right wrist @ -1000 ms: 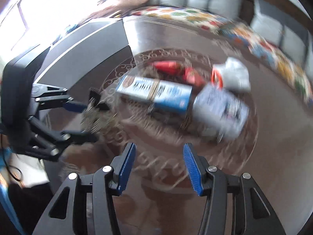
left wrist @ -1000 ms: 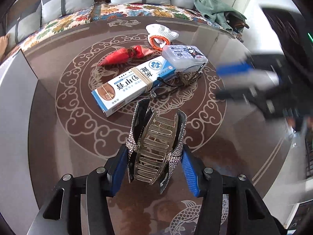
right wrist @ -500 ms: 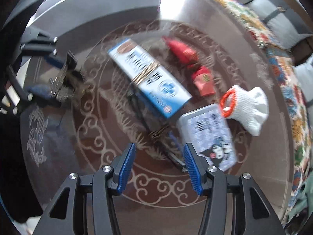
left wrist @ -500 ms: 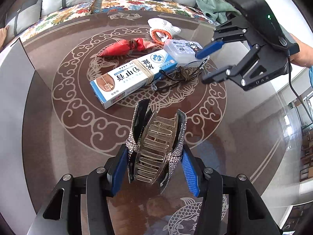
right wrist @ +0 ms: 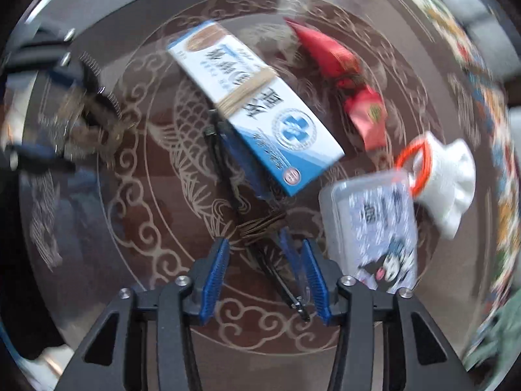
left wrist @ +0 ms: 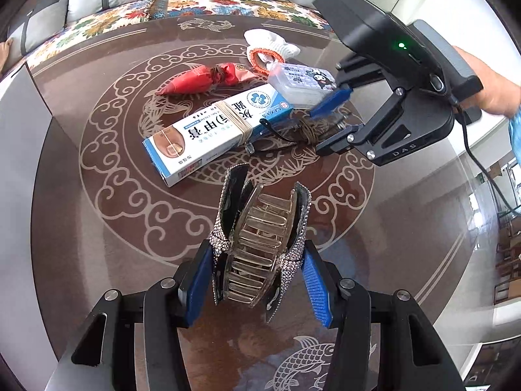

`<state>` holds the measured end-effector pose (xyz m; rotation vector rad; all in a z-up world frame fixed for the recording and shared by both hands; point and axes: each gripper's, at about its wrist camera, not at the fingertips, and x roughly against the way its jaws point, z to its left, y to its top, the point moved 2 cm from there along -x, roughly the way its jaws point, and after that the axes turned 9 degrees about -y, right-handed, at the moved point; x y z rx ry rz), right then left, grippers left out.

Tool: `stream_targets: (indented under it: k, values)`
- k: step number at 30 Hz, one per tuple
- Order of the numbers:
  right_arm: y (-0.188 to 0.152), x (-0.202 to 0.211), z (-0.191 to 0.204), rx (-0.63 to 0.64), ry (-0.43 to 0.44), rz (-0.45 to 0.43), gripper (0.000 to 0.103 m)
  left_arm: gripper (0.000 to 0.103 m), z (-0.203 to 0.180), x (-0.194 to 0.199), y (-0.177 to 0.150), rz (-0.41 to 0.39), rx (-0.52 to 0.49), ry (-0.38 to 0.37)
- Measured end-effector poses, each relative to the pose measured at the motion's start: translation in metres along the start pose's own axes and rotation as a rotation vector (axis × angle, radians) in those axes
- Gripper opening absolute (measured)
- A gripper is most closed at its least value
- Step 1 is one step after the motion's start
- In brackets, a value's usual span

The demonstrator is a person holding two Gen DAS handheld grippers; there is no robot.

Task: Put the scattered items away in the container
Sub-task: 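Lower the right tool onto the black eyeglasses and close it, then lift the claw clip with the left tool while the right tool lifts the eyeglasses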

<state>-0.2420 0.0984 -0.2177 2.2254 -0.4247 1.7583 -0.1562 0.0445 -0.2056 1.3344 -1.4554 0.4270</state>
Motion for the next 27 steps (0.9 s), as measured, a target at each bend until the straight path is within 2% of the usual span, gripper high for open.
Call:
stream_targets:
  k: [6, 15, 18, 22, 27]
  values:
    - [-0.016, 0.005, -0.004, -0.192, 0.03, -0.005, 0.026, 0.053, -0.002, 0.003, -0.001, -0.005, 0.013, 0.002]
    - [-0.081, 0.043, 0.008, -0.7, 0.149, -0.173, 0.026, 0.053, -0.011, 0.012, -0.017, -0.029, 0.064, 0.012]
    - [-0.105, 0.057, 0.029, -0.828, 0.152, -0.223, 0.026, 0.053, -0.016, 0.015, -0.028, -0.035, 0.092, 0.023]
    - [-0.137, 0.078, 0.076, -0.986, 0.133, -0.286, 0.026, 0.053, -0.023, 0.019, -0.043, -0.043, 0.13, 0.038]
    - [-0.159, 0.105, 0.129, -1.069, 0.107, -0.323, 0.026, 0.053, -0.032, 0.025, -0.06, -0.052, 0.153, 0.042]
